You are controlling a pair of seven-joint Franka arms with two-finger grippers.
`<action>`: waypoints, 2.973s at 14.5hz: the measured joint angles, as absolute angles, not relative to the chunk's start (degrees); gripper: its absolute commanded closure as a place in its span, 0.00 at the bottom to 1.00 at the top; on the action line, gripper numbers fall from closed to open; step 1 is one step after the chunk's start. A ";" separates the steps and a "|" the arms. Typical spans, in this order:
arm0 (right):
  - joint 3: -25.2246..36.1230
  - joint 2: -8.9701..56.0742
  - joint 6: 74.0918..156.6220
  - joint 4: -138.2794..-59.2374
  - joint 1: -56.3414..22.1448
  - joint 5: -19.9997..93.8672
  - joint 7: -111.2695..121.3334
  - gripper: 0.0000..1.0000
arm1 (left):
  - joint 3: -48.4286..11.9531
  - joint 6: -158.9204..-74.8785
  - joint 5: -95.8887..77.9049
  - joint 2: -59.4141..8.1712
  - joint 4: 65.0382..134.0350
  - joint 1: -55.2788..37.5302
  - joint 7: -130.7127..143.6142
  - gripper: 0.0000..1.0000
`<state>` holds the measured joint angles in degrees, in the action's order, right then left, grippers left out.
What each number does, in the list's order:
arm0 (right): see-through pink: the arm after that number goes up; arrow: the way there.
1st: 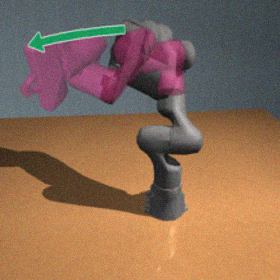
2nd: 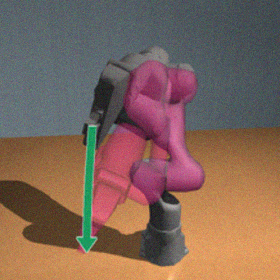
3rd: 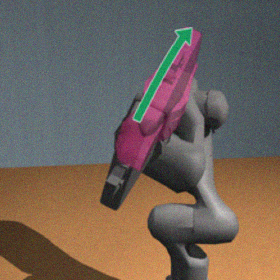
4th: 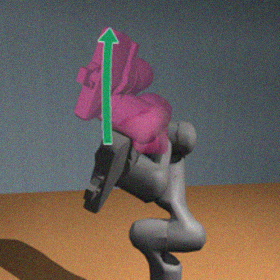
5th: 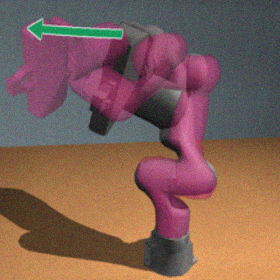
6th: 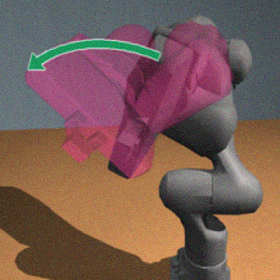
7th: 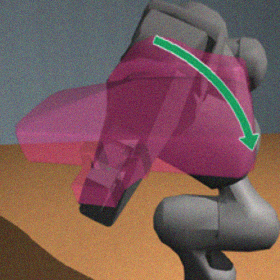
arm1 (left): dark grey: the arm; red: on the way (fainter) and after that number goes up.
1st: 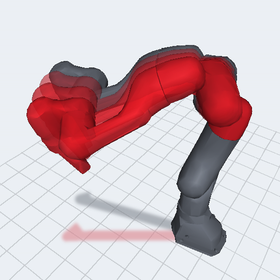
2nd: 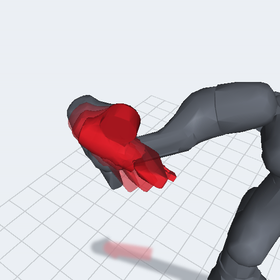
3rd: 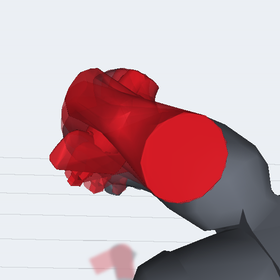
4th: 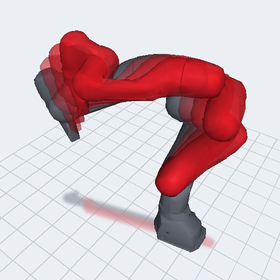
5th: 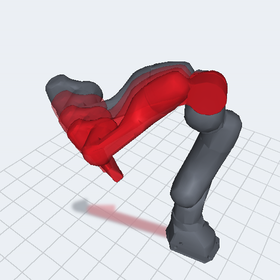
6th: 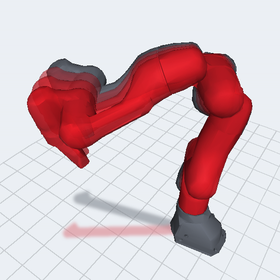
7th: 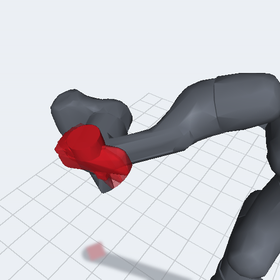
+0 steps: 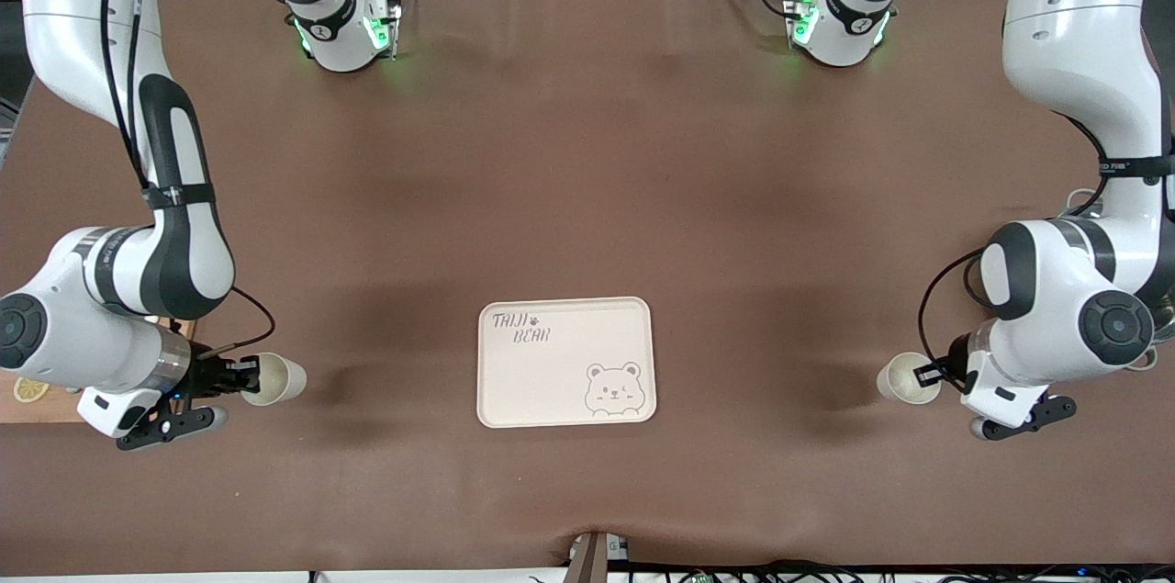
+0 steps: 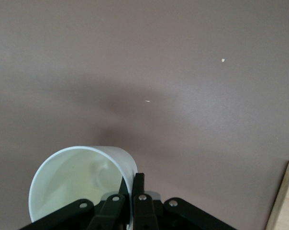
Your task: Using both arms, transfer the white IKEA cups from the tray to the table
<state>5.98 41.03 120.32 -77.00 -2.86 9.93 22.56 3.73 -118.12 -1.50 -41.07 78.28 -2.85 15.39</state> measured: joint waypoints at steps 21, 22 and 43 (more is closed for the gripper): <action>5.88 41.21 139.98 -89.79 -1.08 9.93 29.83 1.00 | 3.44 -118.12 -3.53 -44.43 78.37 -1.01 13.20 0.39; 5.87 41.21 140.01 -89.85 -1.08 9.93 29.83 1.00 | 3.44 -118.12 -3.53 -44.43 78.33 -1.01 13.09 0.21; 5.98 34.80 100.04 -70.59 -0.96 9.46 20.83 0.00 | 3.10 -103.20 -3.54 -23.94 76.84 -4.08 9.68 0.00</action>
